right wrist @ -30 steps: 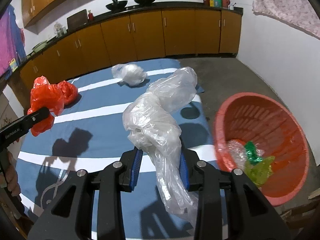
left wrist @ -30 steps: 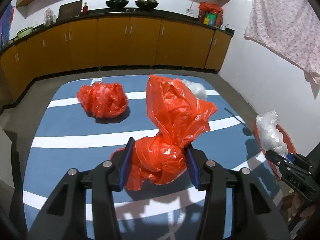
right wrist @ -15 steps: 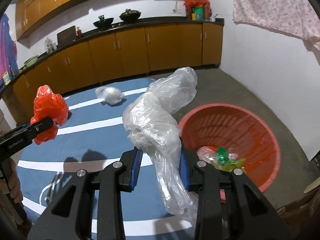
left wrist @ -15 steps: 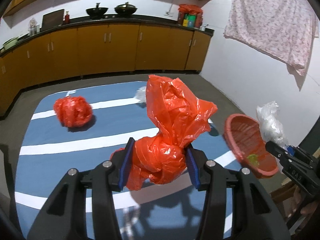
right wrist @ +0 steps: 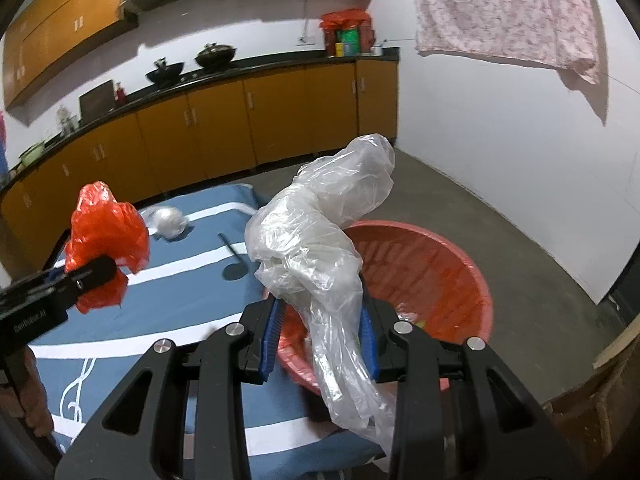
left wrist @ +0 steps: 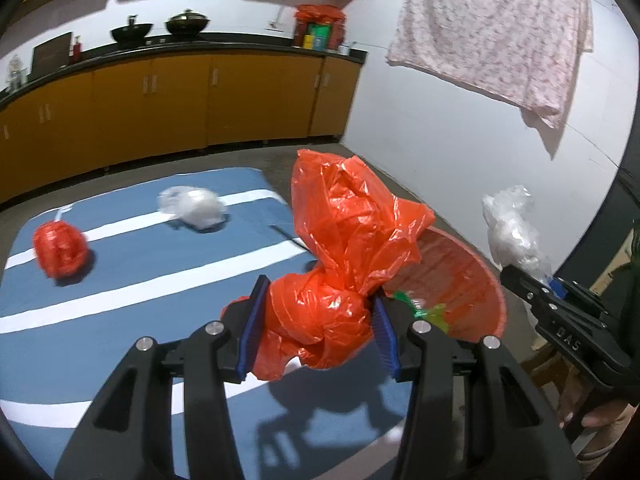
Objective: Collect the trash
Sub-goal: 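Carry both bags over the red basket and release them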
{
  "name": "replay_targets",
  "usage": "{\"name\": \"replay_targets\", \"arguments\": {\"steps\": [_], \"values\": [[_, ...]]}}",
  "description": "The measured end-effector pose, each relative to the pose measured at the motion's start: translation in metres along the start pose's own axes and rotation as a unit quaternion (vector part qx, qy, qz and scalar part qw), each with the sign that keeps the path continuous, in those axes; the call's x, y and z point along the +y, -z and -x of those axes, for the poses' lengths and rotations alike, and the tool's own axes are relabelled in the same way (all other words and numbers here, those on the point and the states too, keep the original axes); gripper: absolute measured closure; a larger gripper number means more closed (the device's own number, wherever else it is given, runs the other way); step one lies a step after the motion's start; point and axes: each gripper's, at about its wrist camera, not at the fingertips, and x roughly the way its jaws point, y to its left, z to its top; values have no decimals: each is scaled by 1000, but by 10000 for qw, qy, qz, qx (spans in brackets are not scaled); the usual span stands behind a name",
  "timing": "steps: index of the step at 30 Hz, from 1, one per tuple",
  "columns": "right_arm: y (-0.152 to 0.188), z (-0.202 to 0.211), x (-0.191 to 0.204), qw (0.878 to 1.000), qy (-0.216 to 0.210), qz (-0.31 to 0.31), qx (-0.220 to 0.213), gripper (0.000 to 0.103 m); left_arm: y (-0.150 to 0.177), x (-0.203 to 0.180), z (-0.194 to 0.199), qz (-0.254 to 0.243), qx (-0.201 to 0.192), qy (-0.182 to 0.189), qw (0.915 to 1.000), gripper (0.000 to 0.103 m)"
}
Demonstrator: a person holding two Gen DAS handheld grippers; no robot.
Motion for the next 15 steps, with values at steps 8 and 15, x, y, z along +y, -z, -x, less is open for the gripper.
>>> {"name": "replay_targets", "arguments": {"steps": [8,15], "values": [[-3,-5,-28,9995,179,-261,-35,69,-7,-43,-28,-207,98,384,9990,55],[-3,-14,-44,9985,218,-496,-10,69,-12,-65,-56,-228,225,600,9977,55]]}}
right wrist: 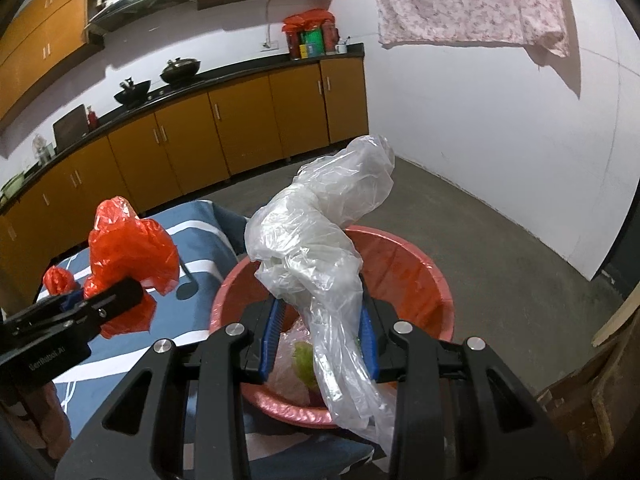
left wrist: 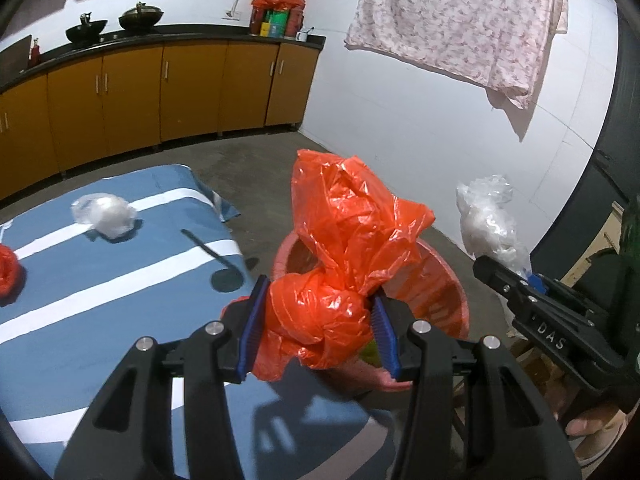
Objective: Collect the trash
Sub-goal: 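Carry both bags over the red basket and release them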
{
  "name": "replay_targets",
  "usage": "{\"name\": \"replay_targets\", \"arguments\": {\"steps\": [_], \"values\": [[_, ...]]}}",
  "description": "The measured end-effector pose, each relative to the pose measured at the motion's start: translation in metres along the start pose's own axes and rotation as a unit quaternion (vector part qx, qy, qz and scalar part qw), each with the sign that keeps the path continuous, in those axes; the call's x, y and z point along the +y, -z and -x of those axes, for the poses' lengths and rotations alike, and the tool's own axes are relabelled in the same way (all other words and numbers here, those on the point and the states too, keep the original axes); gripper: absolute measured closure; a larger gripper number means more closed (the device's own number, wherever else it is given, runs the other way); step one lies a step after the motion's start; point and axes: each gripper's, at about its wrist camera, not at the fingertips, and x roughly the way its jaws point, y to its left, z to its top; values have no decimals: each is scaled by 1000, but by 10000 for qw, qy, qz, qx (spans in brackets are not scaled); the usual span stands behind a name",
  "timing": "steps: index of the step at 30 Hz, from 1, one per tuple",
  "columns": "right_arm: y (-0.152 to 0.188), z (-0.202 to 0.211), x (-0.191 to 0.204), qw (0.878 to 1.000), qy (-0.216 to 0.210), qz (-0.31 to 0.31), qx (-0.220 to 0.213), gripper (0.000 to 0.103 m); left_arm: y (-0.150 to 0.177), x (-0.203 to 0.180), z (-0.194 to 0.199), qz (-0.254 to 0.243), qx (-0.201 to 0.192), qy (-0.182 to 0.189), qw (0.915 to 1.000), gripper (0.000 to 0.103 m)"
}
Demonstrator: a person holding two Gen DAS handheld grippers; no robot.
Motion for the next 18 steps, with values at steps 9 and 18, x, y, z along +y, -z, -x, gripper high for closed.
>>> {"name": "replay_targets", "arguments": {"steps": [9,18], "values": [[-7,-17,-16,9997,-4,-231,39,69,-6,-14,-35,27,163,182,9997,55],[-23,-31,-28,9985,-95,-532,-34,63,-15,-19,-67,99,267,404,9988,47]]}}
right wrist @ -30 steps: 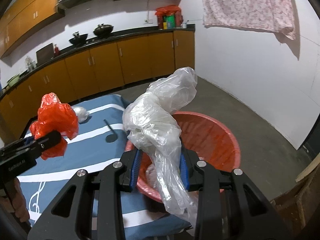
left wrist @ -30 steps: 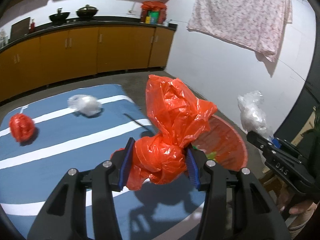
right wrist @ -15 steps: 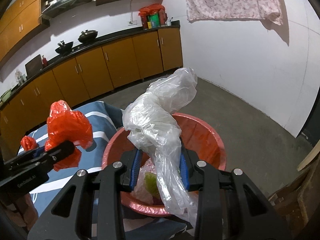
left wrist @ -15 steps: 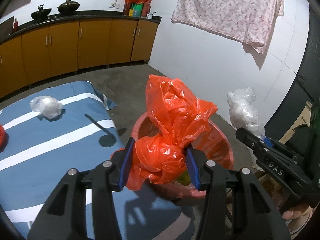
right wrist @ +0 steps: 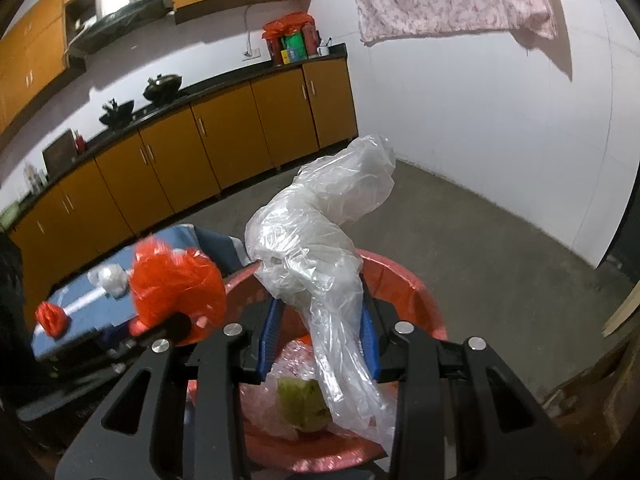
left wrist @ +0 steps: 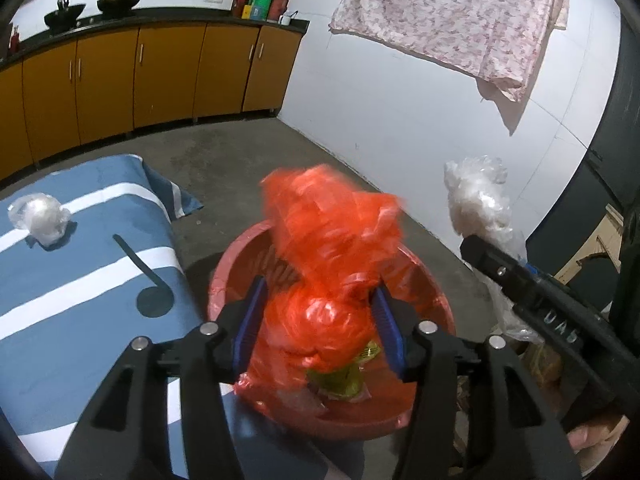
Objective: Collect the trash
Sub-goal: 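Carry both bags over the red basket and release them, then move both grippers back to the table toward the remaining bags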
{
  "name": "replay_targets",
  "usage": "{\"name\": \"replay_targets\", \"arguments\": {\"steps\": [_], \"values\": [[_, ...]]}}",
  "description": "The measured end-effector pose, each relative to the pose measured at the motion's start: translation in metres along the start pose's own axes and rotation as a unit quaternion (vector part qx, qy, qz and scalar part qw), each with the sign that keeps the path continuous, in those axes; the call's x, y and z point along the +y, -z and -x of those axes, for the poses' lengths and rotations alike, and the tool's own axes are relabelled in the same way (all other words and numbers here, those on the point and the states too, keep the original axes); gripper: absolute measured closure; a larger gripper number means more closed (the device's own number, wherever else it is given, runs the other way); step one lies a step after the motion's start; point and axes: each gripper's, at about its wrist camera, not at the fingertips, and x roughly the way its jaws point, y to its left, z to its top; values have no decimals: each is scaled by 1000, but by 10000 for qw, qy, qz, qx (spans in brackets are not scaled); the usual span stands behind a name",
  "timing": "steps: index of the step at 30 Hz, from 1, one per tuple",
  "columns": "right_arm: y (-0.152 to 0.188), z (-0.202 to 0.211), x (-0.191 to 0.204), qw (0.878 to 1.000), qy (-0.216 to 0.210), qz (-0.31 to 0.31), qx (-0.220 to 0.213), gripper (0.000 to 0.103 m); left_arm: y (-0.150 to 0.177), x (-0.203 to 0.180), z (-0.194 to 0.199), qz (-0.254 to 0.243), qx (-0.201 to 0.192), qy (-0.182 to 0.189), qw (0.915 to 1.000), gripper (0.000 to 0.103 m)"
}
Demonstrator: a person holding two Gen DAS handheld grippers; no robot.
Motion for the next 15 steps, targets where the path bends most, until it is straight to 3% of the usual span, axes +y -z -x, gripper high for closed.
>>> {"name": "replay_targets", "arguments": {"steps": [1,8,15], "values": [[0,-2,-2,9999,-49,-84,37,59,0,3,-3,66,18,30,10000,41],[10,-5,-6,9997,-132,-178,125,42,5,23,-8,293,78,-35,9995,29],[10,0,-4,9996,114,-254,-7,18,14,52,19,337,-170,-595,9975,16]]}}
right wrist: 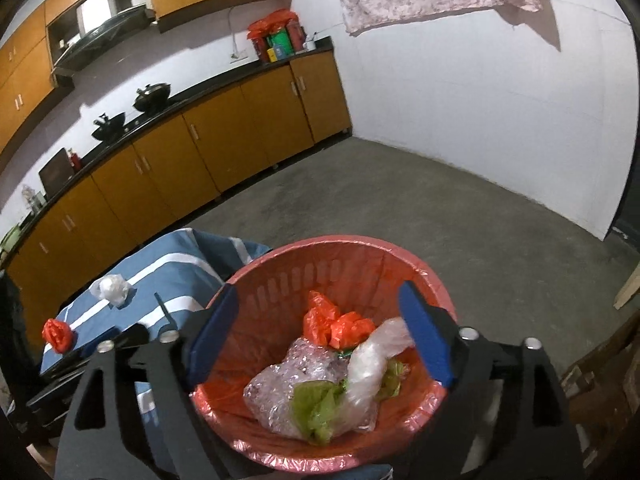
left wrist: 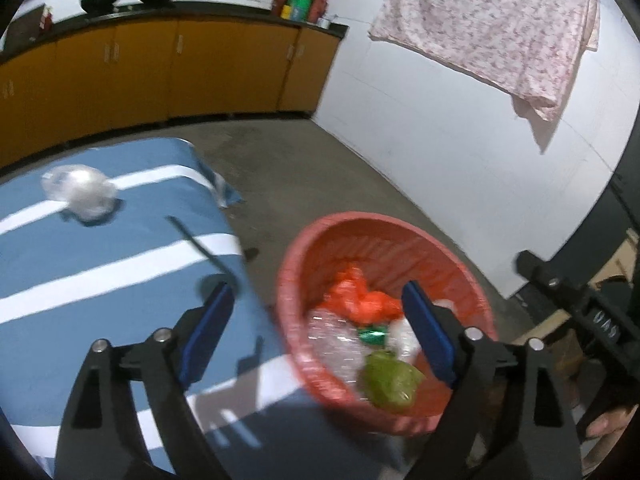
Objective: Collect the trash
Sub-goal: 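Move both grippers back to the table toward the remaining bags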
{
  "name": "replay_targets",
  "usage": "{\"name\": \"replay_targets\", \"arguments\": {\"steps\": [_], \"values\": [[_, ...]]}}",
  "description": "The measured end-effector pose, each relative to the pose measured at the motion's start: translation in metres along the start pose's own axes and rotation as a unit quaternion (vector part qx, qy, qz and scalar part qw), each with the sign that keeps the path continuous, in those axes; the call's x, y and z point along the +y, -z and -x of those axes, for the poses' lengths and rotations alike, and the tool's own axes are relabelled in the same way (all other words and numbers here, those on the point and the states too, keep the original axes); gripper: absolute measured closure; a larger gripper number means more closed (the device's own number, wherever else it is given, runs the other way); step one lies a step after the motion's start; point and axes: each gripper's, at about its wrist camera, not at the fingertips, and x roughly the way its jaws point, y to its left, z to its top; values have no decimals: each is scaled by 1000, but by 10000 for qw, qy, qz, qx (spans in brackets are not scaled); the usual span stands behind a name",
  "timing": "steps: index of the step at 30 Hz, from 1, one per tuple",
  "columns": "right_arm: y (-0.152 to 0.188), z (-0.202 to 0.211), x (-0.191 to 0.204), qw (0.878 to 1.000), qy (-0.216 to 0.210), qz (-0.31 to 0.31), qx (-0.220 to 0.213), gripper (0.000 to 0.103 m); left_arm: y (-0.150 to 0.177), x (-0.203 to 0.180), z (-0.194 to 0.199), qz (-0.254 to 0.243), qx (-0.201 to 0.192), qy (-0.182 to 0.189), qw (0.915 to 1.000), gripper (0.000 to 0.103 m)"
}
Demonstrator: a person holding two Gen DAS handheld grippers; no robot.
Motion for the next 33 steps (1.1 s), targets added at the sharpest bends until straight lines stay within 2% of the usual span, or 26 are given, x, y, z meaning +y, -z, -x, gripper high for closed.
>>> {"name": "replay_targets", "arguments": {"steps": [3,8,11,15,21,27,30,33], "values": [[2,2,8,9998,161,90,-90,11,4,15,12,-67,-118,-316,9994,13],[8,-1,31,9978,352,555,-54,11,12,46,32,-226,-204,-960,9949,9],[15,-4,50,9966,226,794,33,11,19,73,43,-357,-112,-1466,9885,7],[24,-8,77,9935,-86,1127,97,11,26,115,60,-343,-84,-1962,9799,7],[40,-26,131,9848,-547,1574,482,11,34,198,94,300,-67,-2601,9651,7],[56,-48,197,9726,-885,2070,582,11,41,262,131,785,-341,-3107,9467,7],[60,-66,234,9667,-1071,2262,538,11,39,279,141,989,-480,-3241,9396,7],[57,-87,263,9628,-1183,2369,531,12,33,295,144,1273,-624,-3173,9377,7]]}}
